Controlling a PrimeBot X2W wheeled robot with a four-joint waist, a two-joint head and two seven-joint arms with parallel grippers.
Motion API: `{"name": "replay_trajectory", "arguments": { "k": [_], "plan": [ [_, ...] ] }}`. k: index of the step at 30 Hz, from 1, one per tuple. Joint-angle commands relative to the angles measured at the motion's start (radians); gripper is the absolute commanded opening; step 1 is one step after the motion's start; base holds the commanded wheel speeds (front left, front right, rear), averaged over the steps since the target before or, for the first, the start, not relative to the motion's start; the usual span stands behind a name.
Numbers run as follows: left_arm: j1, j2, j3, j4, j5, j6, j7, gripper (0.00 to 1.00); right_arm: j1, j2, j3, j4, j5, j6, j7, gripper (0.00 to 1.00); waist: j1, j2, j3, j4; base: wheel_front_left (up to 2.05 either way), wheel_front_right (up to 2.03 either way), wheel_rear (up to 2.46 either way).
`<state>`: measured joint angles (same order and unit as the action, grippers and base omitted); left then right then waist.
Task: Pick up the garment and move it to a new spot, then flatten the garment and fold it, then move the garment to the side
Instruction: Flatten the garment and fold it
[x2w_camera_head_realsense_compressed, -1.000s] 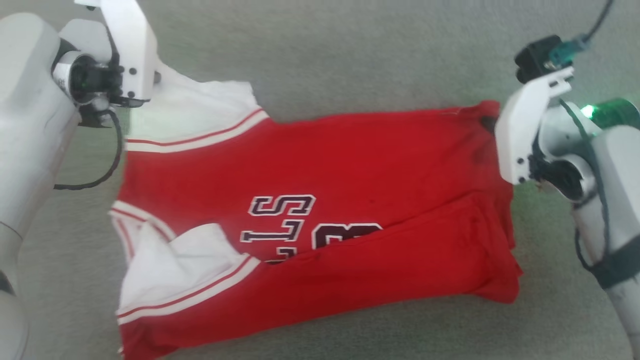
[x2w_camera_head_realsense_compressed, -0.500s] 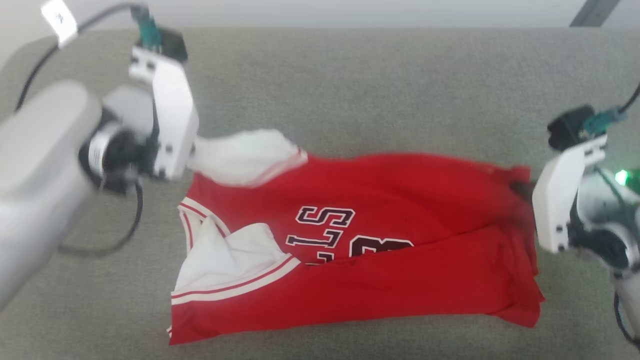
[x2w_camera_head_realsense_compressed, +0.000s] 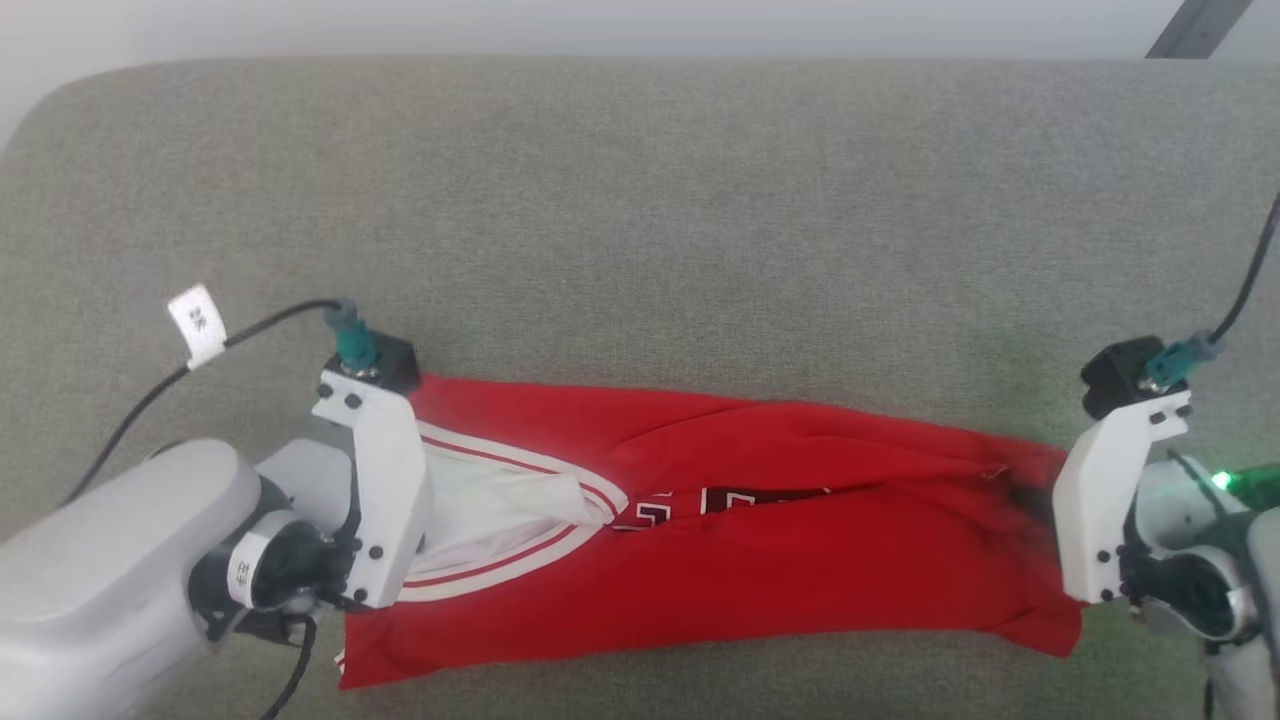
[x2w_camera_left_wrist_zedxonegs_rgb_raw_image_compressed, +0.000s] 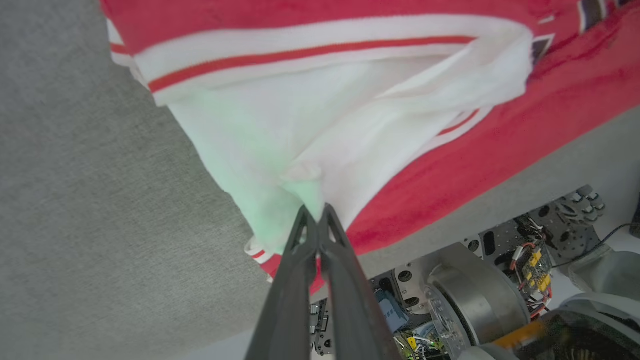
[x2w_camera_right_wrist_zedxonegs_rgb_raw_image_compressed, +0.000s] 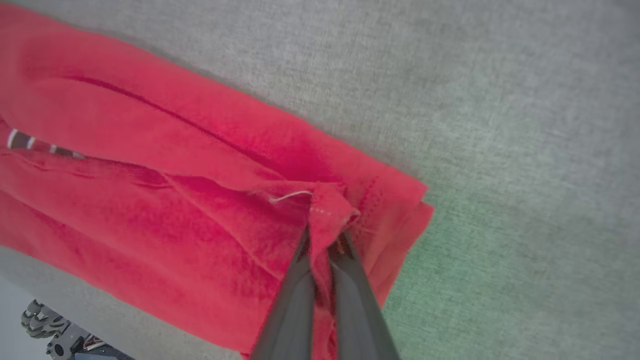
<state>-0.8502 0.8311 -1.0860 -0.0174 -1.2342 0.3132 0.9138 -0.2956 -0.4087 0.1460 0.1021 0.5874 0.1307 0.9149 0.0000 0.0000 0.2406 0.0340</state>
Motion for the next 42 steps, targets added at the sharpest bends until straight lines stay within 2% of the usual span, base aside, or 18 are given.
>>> {"name": "replay_trajectory", "arguments": {
  "k": [1, 2, 3, 4, 12, 19, 20, 22, 24, 26, 33, 38, 39, 40, 41, 42],
  "plan": [
    [0.020, -0.012, 0.006, 0.034, -0.002, -0.013, -0.033, 0.12, -0.007, 0.014, 0.001, 0.018, -0.011, 0.000, -0.005, 0.00, 0.0000, 0.0000, -0.003, -0.003, 0.00, 0.00, 0.00],
    [0.029, -0.022, 0.014, 0.053, -0.007, -0.023, -0.058, 0.29, -0.013, 0.020, 0.001, 0.026, -0.017, 0.000, -0.012, 0.48, 0.0000, 0.0000, -0.005, -0.005, 0.00, 0.00, 0.00],
    [0.035, -0.030, 0.021, 0.071, -0.007, -0.036, -0.083, 0.50, -0.017, 0.029, -0.004, 0.036, -0.021, 0.000, -0.018, 1.00, 0.0000, 0.0000, -0.009, -0.006, 0.00, 0.00, 0.00],
    [0.041, -0.036, 0.028, 0.089, -0.010, -0.043, -0.106, 1.00, -0.019, 0.035, -0.006, 0.042, -0.024, 0.000, -0.020, 1.00, 0.0000, 0.0000, -0.012, -0.005, 0.00, 0.00, 0.00],
    [0.069, -0.047, 0.091, 0.139, 0.001, -0.090, -0.278, 1.00, 0.011, 0.031, -0.041, 0.014, 0.004, 0.000, 0.010, 1.00, 0.0000, 0.0000, -0.064, 0.020, 0.00, 0.00, 0.00],
    [0.110, -0.052, 0.142, 0.166, 0.076, -0.142, -0.537, 1.00, 0.060, 0.027, -0.130, 0.022, -0.021, 0.000, 0.076, 1.00, 0.0000, 0.0000, -0.110, 0.056, 0.00, 0.00, 0.00],
    [0.122, -0.055, 0.155, 0.176, 0.082, -0.135, -0.581, 1.00, 0.066, 0.032, -0.142, 0.028, -0.027, 0.000, 0.090, 1.00, 0.0000, 0.0000, -0.114, 0.062, 0.00, 0.00, 0.00],
    [0.133, -0.060, 0.166, 0.185, 0.119, -0.150, -0.670, 1.00, 0.075, 0.035, -0.160, 0.035, -0.040, 0.000, 0.106, 1.00, 0.0000, 0.0000, -0.120, 0.075, 0.00, 0.00, 0.00],
    [0.147, -0.065, 0.178, 0.201, 0.110, -0.144, -0.709, 1.00, 0.079, 0.039, -0.169, 0.040, -0.043, 0.000, 0.113, 1.00, 0.0000, 0.0000, -0.122, 0.081, 0.00, 0.00, 0.00],
    [0.161, -0.071, 0.188, 0.213, 0.145, -0.156, -0.797, 1.00, 0.087, 0.048, -0.181, 0.052, -0.043, 0.000, 0.123, 1.00, 0.0000, 0.0000, -0.123, 0.093, 0.00, 0.00, 0.00],
    [0.236, -0.108, 0.242, 0.305, 0.194, -0.150, -1.086, 1.00, 0.088, 0.072, -0.214, 0.132, -0.072, 0.000, 0.134, 1.00, 0.0000, 0.0000, -0.116, 0.129, 0.00, 0.00, 0.00],
    [0.295, -0.144, 0.310, 0.368, 0.223, -0.151, -1.174, 1.00, 0.071, 0.100, -0.189, 0.202, -0.048, 0.000, 0.105, 1.00, 0.0000, 0.0000, -0.106, 0.142, 0.00, 0.00, 0.00],
    [0.305, -0.149, 0.328, 0.375, 0.246, -0.154, -1.177, 1.00, 0.067, 0.103, -0.176, 0.212, -0.042, 0.000, 0.099, 0.72, 0.0000, 0.0000, -0.104, 0.144, 0.00, 0.00, 0.00],
    [0.313, -0.166, 0.367, 0.370, 0.255, -0.158, -1.179, 1.00, 0.062, 0.101, -0.154, 0.213, -0.031, 0.001, 0.088, 0.13, 0.0000, 0.0000, -0.100, 0.147, 0.00, 0.00, 0.00],
    [0.327, -0.177, 0.404, 0.367, 0.291, -0.160, -1.180, 1.00, 0.059, 0.100, -0.148, 0.220, -0.023, 0.001, 0.075, 0.00, 0.0000, 0.0000, -0.097, 0.149, 0.00, 0.00, 0.00],
    [0.345, -0.190, 0.452, 0.359, 0.322, -0.168, -1.180, 1.00, 0.055, 0.096, -0.140, 0.225, -0.013, 0.001, 0.066, 0.00, 0.0000, 0.0000, -0.091, 0.149, 0.00, 0.00, 0.00]
  ]
}}
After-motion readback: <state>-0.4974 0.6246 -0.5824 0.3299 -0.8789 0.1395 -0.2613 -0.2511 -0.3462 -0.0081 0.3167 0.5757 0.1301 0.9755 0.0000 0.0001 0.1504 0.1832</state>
